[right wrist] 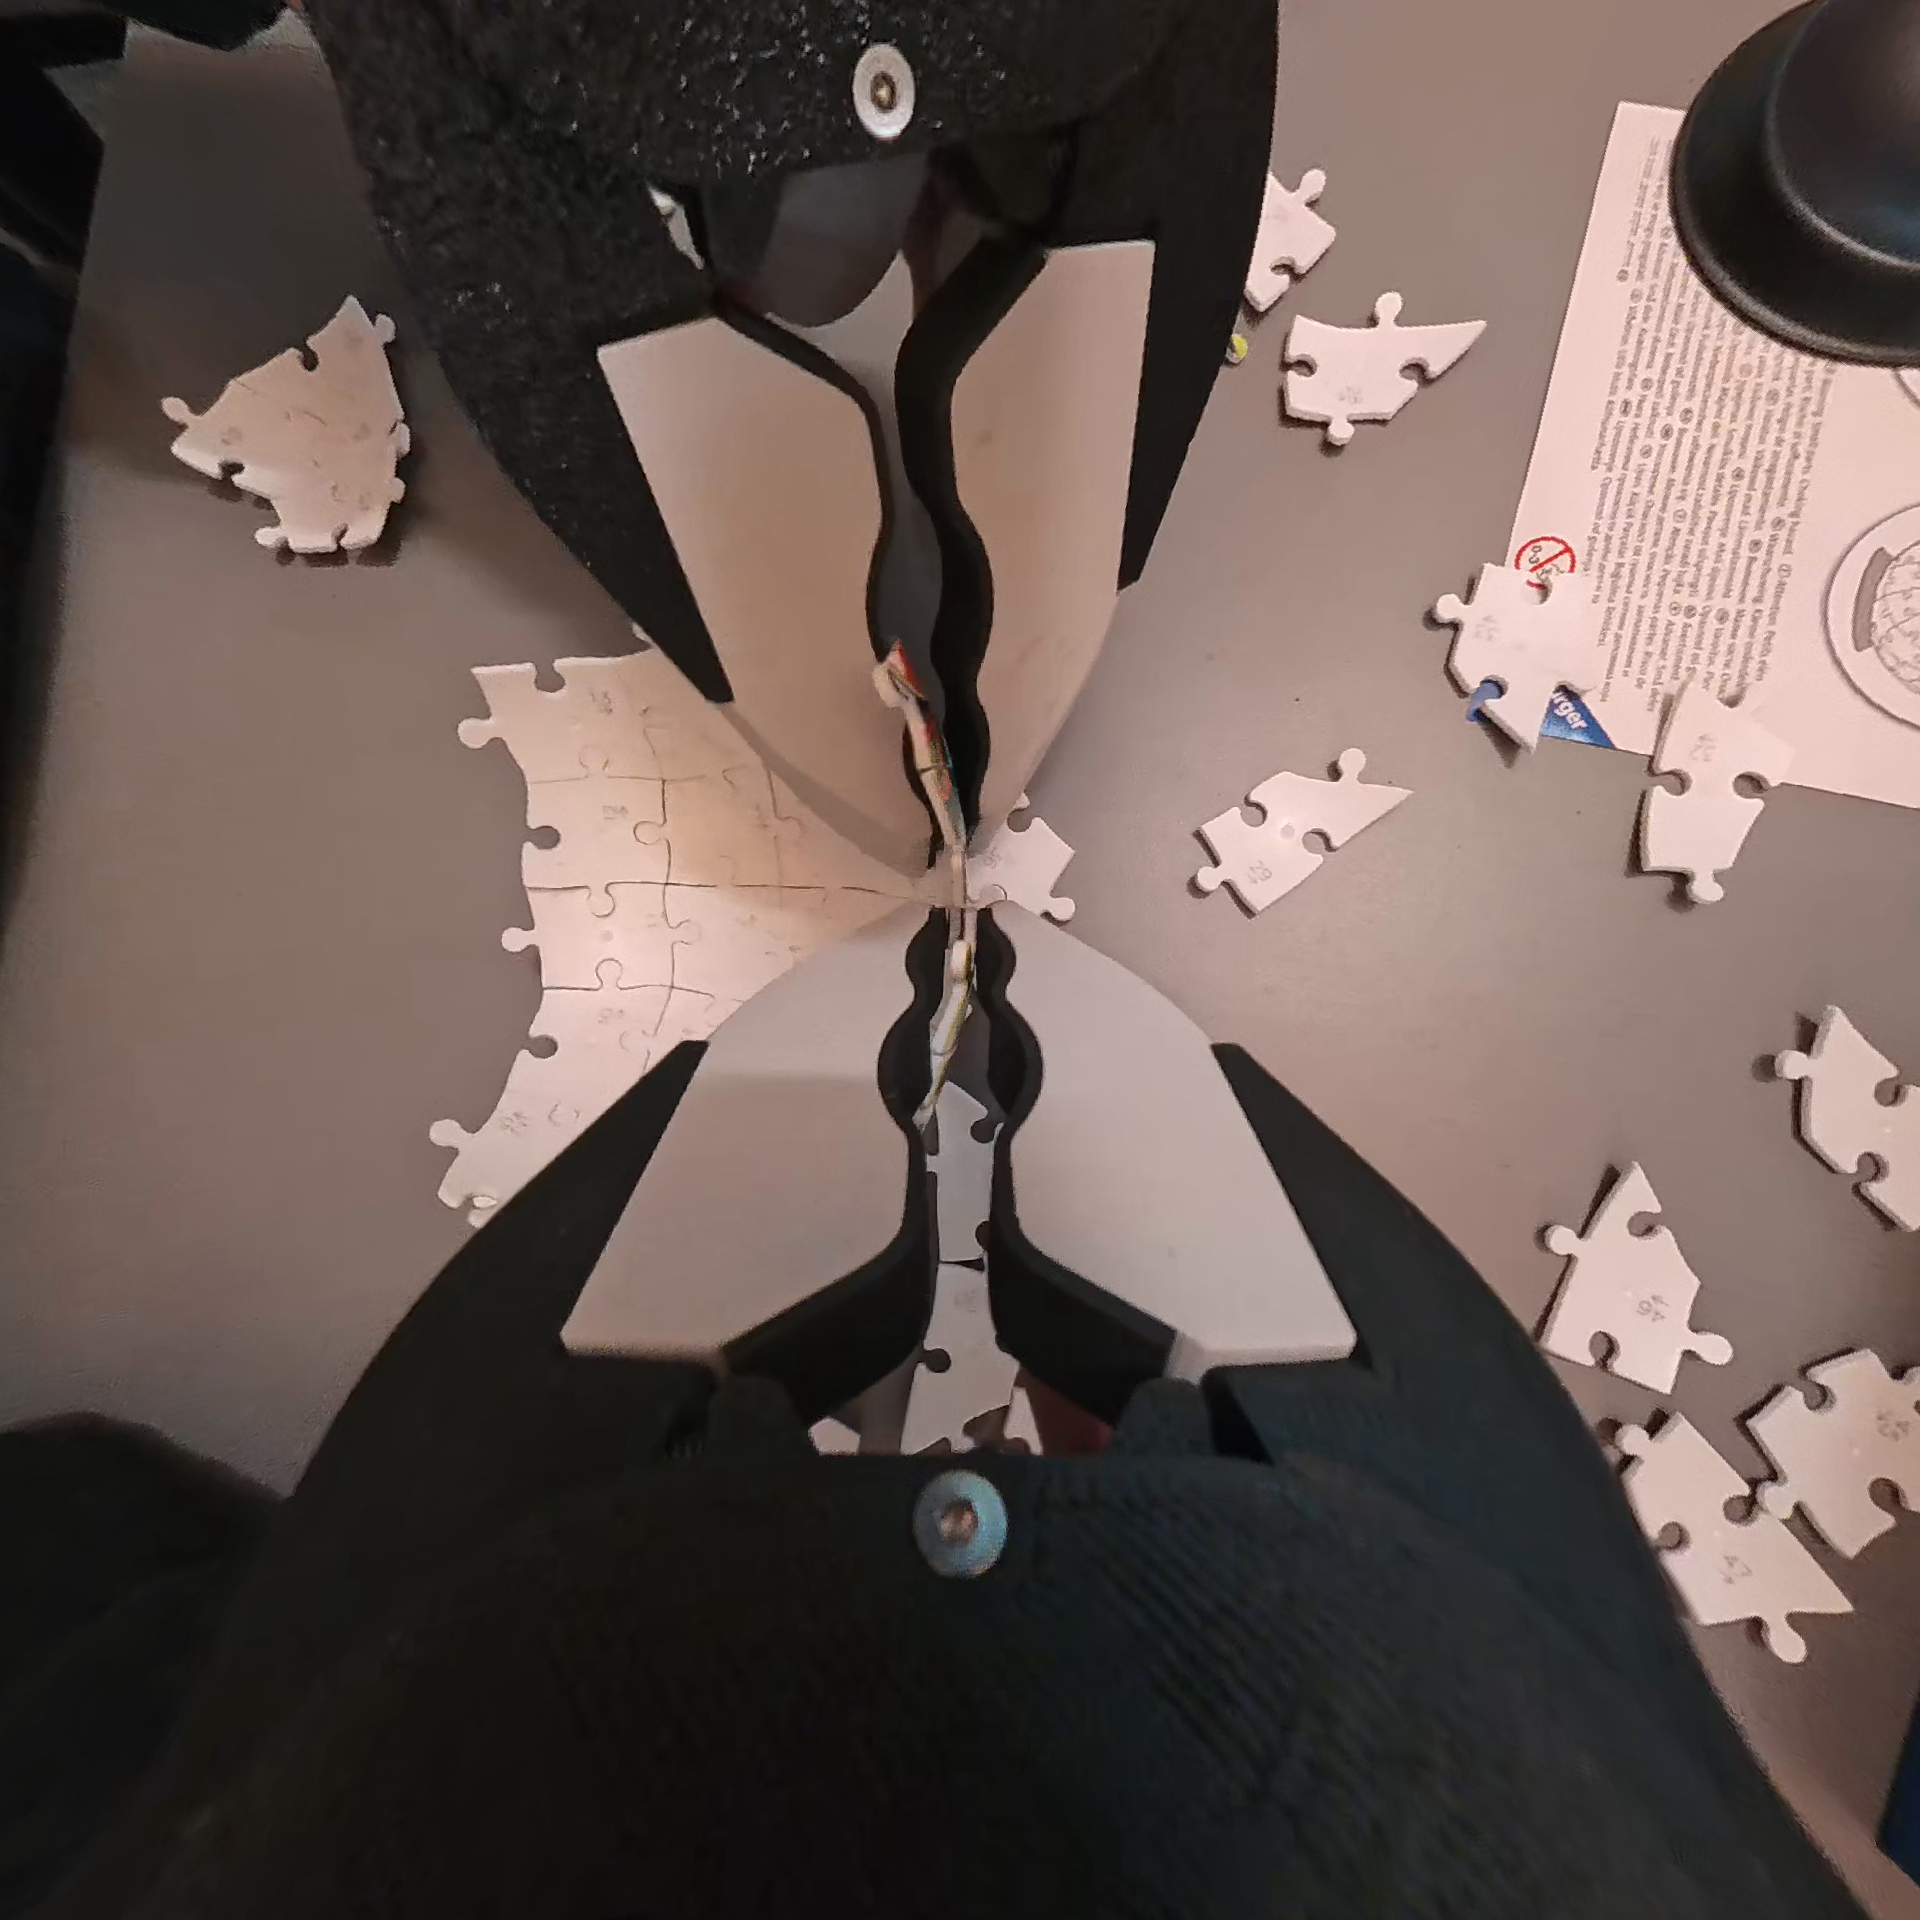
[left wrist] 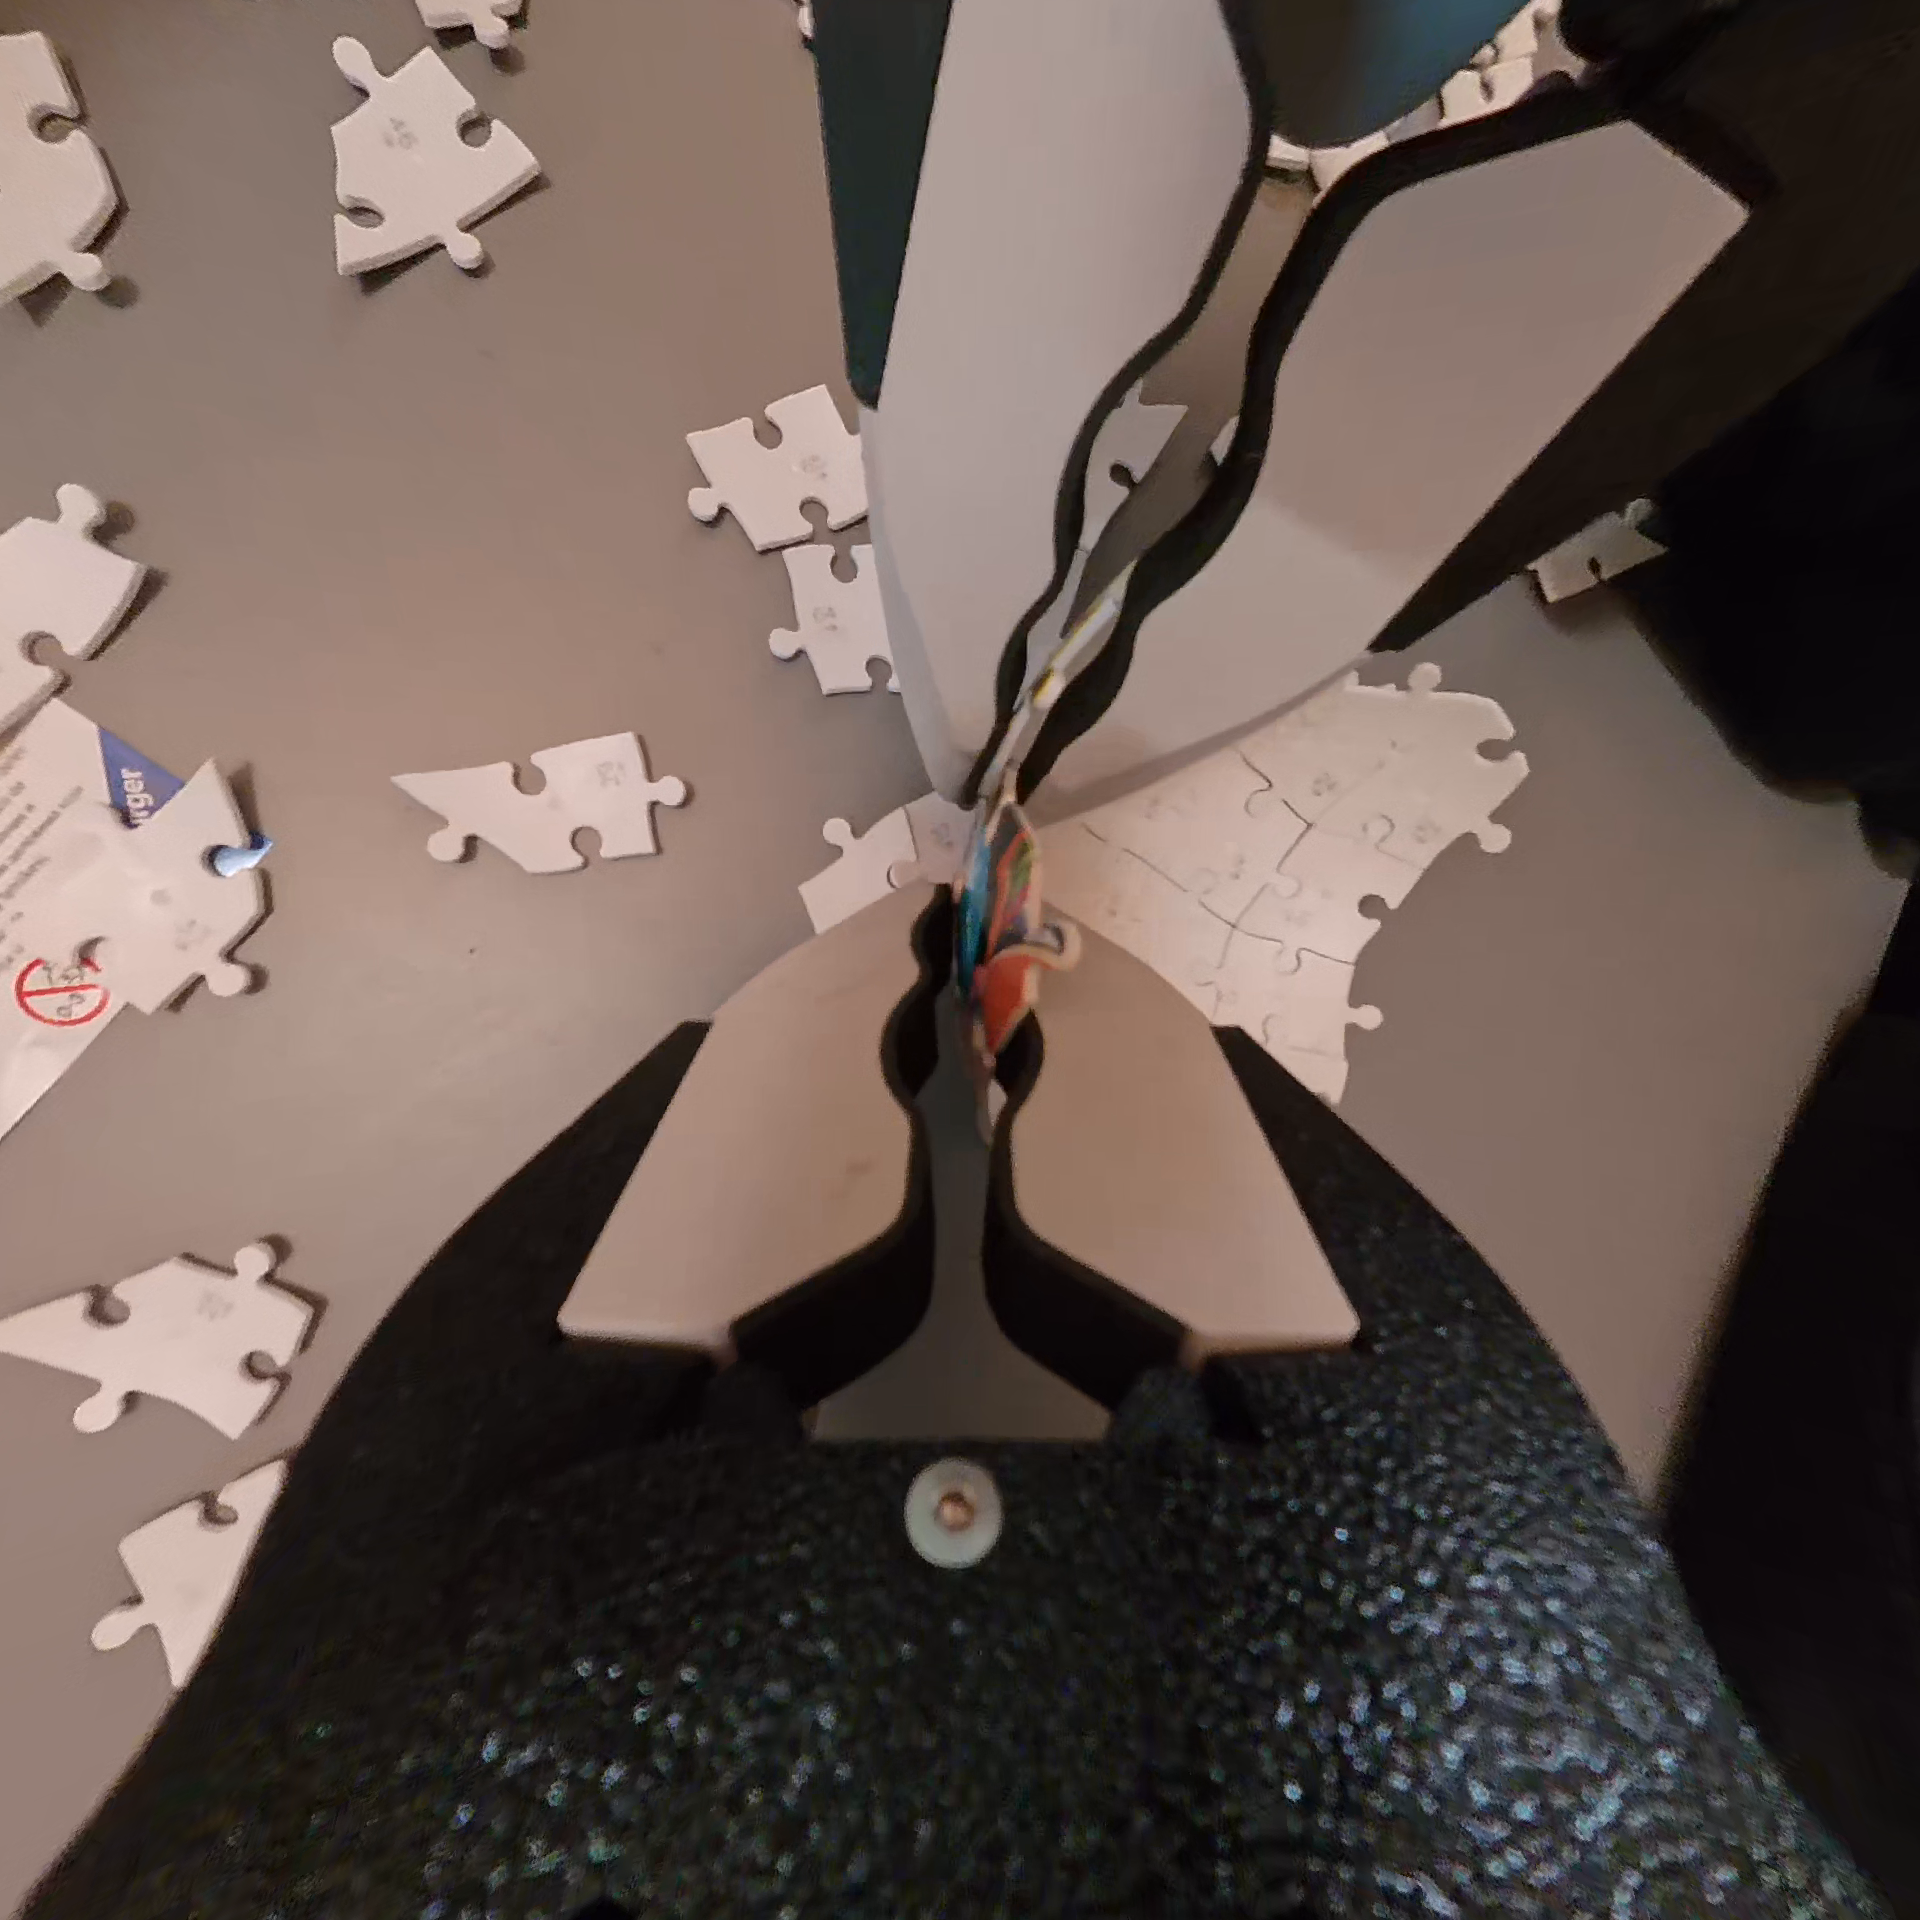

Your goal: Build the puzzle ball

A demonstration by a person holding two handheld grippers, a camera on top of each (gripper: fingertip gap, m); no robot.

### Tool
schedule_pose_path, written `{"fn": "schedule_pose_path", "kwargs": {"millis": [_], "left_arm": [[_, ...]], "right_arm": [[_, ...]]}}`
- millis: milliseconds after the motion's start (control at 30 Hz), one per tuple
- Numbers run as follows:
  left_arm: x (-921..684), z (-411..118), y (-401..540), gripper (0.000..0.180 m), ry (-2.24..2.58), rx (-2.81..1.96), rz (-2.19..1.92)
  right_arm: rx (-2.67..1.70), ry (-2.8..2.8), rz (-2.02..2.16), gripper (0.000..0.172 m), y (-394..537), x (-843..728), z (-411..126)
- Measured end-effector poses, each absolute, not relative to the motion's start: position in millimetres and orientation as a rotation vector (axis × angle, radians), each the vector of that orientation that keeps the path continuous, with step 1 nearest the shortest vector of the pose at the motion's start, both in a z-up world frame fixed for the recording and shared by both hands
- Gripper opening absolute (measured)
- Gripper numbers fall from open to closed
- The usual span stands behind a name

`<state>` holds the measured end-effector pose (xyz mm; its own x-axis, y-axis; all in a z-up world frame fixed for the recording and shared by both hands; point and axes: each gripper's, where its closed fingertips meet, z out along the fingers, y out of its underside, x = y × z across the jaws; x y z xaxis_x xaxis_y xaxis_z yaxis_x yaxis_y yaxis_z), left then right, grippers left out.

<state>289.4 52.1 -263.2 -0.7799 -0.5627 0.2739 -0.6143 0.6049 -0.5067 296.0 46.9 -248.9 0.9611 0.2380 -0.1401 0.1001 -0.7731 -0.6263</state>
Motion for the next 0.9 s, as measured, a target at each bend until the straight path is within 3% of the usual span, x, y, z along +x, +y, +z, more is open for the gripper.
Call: {"fn": "schedule_pose_path", "kwargs": {"millis": [300,900], "left_arm": [[288,-261,50,0.002,-2.721,1.008,0.941],[290,-265,52,0.002,-2.697,1.111,0.846]], "right_arm": [[-2.436,-0.224,0.313,0.011,35,299,-252],[-2.472,-0.280,0.267,0.004,40,299,-256]]}}
